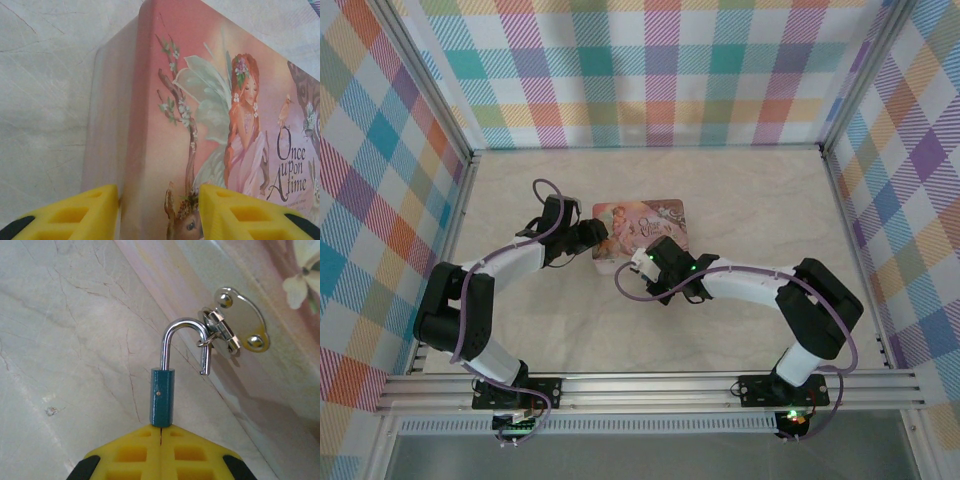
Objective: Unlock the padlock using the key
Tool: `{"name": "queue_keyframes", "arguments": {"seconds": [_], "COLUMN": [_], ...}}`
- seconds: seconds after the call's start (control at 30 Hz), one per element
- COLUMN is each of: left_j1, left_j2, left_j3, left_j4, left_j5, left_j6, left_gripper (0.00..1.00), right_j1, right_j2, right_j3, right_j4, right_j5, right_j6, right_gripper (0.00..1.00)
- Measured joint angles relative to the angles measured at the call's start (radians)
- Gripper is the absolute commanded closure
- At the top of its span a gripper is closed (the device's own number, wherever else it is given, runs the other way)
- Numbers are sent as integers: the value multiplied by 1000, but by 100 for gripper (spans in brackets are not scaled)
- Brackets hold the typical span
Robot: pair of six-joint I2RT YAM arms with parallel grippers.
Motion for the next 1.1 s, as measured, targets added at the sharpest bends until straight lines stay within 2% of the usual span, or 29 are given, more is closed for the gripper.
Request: {"name": "queue_keyframes", "arguments": {"seconds": [1.1], "left_j1": [20], "left_j2": [35], "left_j3": [13], "left_j4": [53], "left_j5": [-1], "left_j6": [-3], "left_gripper": [54], "right_j1": [14], "right_j2": [36], "right_j3": [-84], "right_j4": [311], "right_j5": [93], "right_j6": [-257], "right_gripper": [100]}}
